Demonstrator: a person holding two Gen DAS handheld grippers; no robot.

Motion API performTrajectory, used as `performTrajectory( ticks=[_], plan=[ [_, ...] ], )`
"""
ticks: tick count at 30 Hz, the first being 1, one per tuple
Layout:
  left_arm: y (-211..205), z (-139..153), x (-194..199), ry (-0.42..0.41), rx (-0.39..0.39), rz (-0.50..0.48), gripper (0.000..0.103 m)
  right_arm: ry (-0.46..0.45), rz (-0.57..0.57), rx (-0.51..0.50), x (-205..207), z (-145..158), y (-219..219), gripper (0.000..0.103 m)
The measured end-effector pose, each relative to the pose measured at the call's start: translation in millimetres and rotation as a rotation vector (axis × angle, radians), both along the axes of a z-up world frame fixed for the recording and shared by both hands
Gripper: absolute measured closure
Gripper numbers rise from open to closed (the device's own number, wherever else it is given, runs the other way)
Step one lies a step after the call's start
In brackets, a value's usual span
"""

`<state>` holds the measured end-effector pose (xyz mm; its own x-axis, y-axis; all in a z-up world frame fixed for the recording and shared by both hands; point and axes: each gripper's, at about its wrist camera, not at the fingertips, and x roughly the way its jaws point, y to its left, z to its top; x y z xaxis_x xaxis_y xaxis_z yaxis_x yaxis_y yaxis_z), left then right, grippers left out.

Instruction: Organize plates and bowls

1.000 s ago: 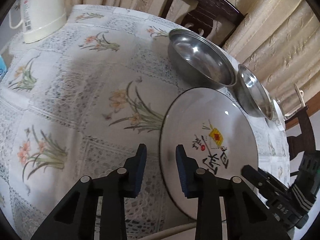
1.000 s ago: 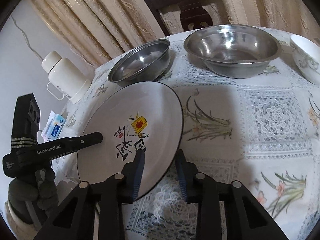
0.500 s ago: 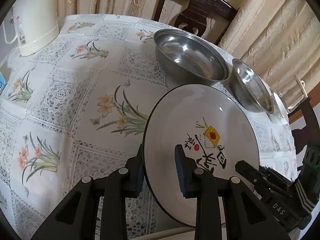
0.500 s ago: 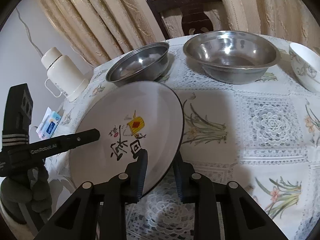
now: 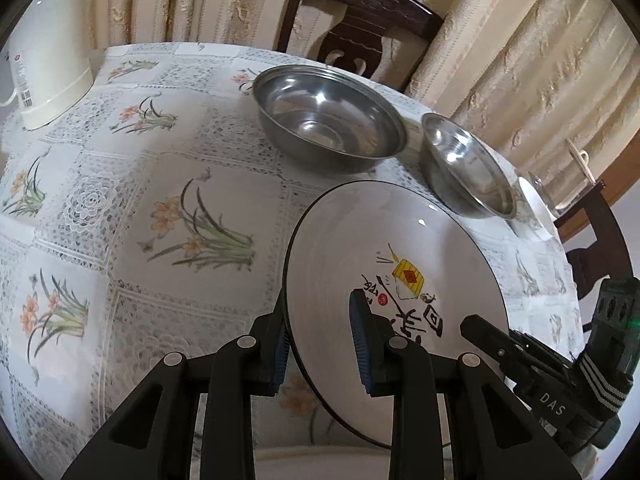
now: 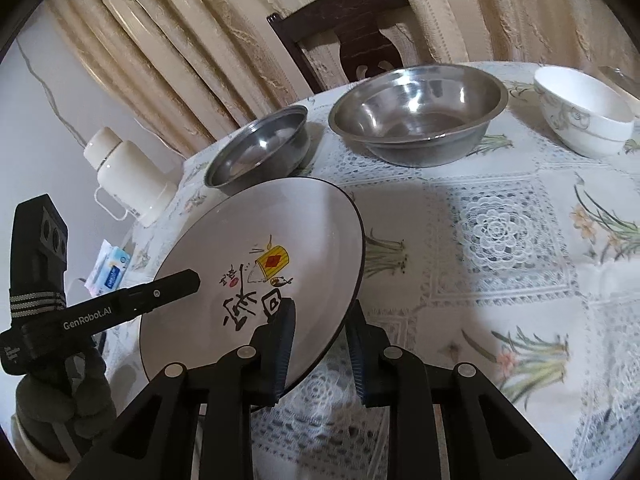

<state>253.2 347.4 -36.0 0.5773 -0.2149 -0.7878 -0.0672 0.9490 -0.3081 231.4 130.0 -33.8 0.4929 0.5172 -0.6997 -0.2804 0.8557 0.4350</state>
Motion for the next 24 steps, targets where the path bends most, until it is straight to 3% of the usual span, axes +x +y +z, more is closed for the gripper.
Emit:
performTrajectory(
  ticks=[8, 24],
  plan=[
    [-1, 17, -36, -0.038, 0.008, 0.022, 0.074, -0.025, 0.024, 0.037, -26, 14, 0, 0.075],
    [25, 19, -146, -0.073, -0.02, 0.101, 0.074, -0.06, 0.147, 0.036, -100, 28, 24, 0.075]
  ],
)
